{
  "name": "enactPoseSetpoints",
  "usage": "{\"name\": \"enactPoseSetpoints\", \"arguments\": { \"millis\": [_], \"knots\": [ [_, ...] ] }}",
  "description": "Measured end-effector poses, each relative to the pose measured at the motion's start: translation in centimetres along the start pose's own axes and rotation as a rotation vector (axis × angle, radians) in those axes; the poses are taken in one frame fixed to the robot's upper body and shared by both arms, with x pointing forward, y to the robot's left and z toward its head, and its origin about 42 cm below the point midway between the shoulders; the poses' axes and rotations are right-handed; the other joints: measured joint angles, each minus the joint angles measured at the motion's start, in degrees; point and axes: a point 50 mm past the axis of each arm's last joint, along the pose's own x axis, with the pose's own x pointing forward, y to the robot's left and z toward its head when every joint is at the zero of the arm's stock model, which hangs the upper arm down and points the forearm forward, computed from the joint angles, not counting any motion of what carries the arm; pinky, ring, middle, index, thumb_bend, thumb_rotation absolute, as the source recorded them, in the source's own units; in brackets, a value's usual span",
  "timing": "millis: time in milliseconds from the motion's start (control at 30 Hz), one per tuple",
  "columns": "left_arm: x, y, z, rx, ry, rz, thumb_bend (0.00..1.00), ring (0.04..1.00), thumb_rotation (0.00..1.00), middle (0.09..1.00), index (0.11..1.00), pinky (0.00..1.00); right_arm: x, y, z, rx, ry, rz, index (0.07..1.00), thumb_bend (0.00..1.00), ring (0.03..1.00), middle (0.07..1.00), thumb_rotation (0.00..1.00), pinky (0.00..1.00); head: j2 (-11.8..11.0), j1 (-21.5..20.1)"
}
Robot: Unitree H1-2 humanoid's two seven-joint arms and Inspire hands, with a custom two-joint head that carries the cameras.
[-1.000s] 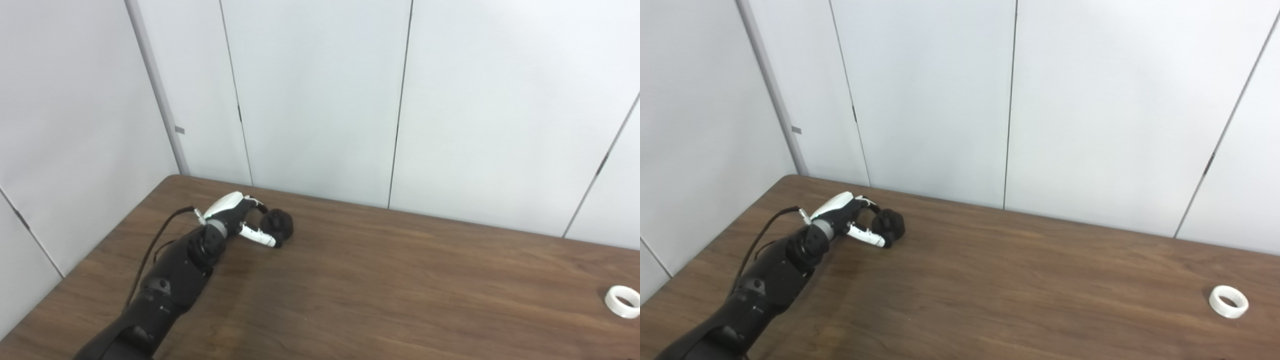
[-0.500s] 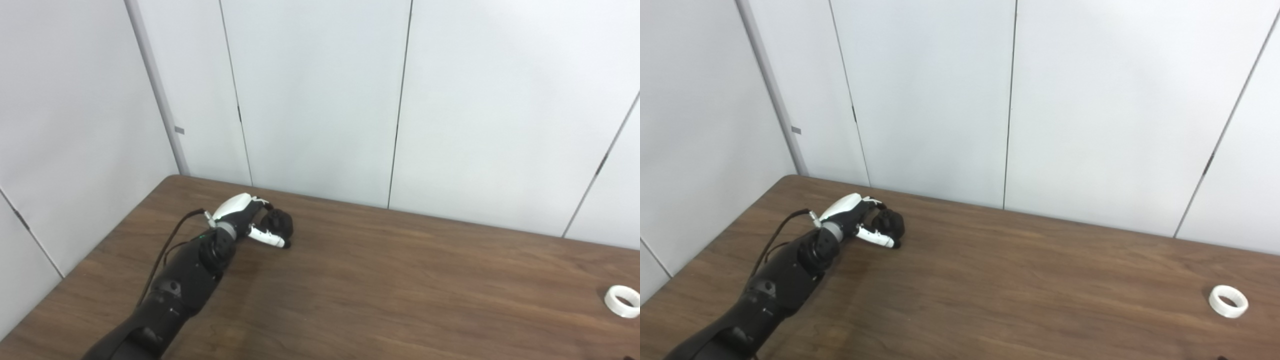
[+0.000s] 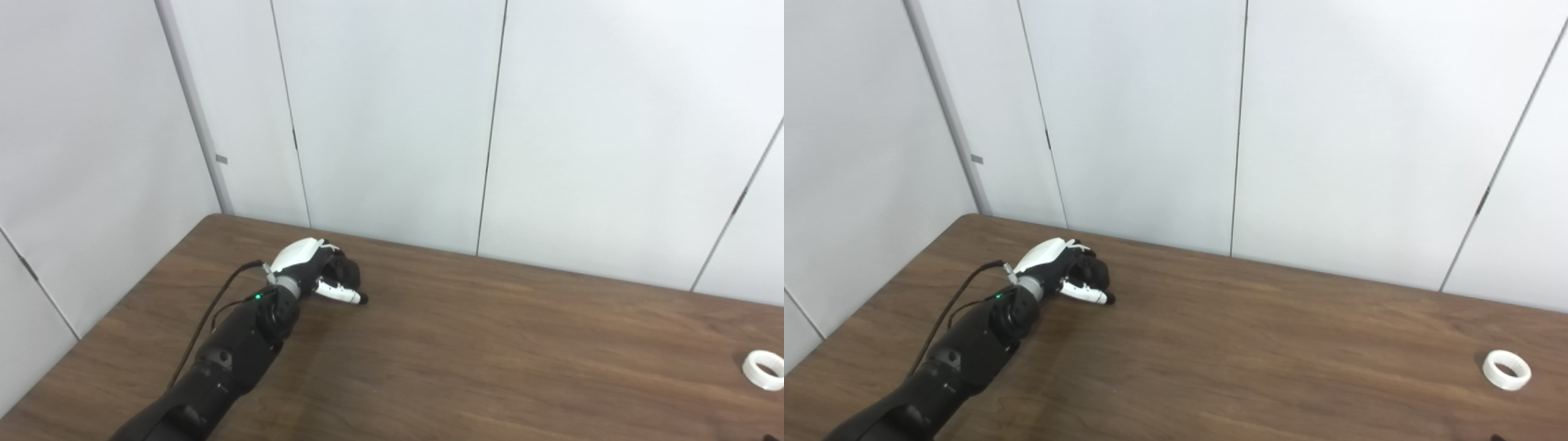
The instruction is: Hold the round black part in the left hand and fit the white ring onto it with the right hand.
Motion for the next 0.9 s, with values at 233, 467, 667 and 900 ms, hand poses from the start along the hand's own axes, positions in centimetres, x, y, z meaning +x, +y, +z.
{"name": "enactPoseSetpoints", "arguments": {
  "millis": [233,467,667,900],
  "knots": [
    [-0.6,0.3,-0.5,0.027,-0.014,0.001,1.00,1.000,0.12,1.000,0.818,1.00,0.1,-0.1,0.0,-0.002,-0.004,0.002,1.000,0.92,1.000,1.000,0.45,1.00,0.00,0.53],
    [-1.3,0.5,-1.3,0.034,-0.023,0.000,1.00,1.000,0.14,1.000,0.809,1.00,0.4,-0.2,0.1,-0.002,-0.008,0.003,1.000,0.94,1.000,1.000,0.46,1.00,-0.18,0.79],
    [-2.1,0.9,-2.2,0.032,-0.023,-0.011,1.00,1.000,0.14,1.000,0.814,1.00,0.5,-0.4,0.1,-0.008,-0.010,0.004,1.000,0.95,1.000,1.000,0.48,1.00,-0.18,0.97],
    [-2.9,1.1,-2.9,0.033,-0.021,-0.010,0.99,1.000,0.13,1.000,0.809,1.00,0.6,-0.4,0.2,-0.009,-0.011,0.008,1.000,0.95,1.000,1.000,0.47,1.00,-0.35,0.97]
  ]
}}
